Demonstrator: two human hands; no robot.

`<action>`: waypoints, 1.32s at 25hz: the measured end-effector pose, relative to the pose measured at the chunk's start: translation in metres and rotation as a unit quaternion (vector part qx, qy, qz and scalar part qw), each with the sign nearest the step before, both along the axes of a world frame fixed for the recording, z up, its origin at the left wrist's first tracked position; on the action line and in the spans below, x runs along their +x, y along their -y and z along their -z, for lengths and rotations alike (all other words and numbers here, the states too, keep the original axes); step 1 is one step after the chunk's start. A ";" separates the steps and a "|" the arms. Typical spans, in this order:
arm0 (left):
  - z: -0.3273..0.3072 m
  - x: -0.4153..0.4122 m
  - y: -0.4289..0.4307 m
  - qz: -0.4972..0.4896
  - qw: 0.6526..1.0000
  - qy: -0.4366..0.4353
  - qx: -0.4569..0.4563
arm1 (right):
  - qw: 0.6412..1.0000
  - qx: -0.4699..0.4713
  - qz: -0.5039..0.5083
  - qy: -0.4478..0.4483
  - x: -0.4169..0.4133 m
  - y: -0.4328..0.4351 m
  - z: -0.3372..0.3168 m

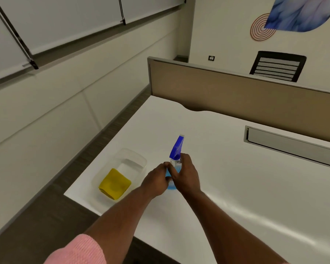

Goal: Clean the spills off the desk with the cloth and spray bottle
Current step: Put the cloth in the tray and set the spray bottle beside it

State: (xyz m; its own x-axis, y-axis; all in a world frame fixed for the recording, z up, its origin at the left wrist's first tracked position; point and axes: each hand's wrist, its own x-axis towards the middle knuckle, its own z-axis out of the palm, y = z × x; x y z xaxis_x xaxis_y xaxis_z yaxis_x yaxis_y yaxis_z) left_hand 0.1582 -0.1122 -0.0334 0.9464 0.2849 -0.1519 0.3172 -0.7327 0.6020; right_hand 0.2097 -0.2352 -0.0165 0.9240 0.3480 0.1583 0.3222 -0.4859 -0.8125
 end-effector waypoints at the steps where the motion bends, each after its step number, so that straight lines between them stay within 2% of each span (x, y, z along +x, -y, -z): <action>1: 0.000 0.001 -0.002 0.008 1.000 -0.002 0.003 | 1.000 -0.003 -0.006 0.010 0.001 0.000 -0.001; 5: -0.011 0.001 -0.017 0.027 0.999 0.011 0.015 | 0.999 0.015 -0.017 0.023 0.006 -0.010 -0.014; 12: -0.050 -0.008 -0.059 0.013 0.995 0.096 0.035 | 0.998 0.035 -0.006 0.049 0.019 -0.060 -0.060; 19: -0.048 -0.053 -0.151 -0.020 0.992 0.037 0.115 | 0.995 0.053 0.000 0.080 0.012 -0.132 -0.094; 22: -0.029 -0.070 -0.187 -0.031 0.992 -0.040 0.117 | 0.996 0.054 0.002 0.069 0.007 -0.163 -0.086; 26: -0.002 -0.078 -0.215 -0.014 0.991 -0.094 0.098 | 0.998 0.039 0.011 0.047 0.001 -0.191 -0.063; 33: 0.027 -0.078 -0.224 0.055 0.989 -0.082 0.112 | 0.999 0.005 0.036 0.004 -0.003 -0.205 -0.014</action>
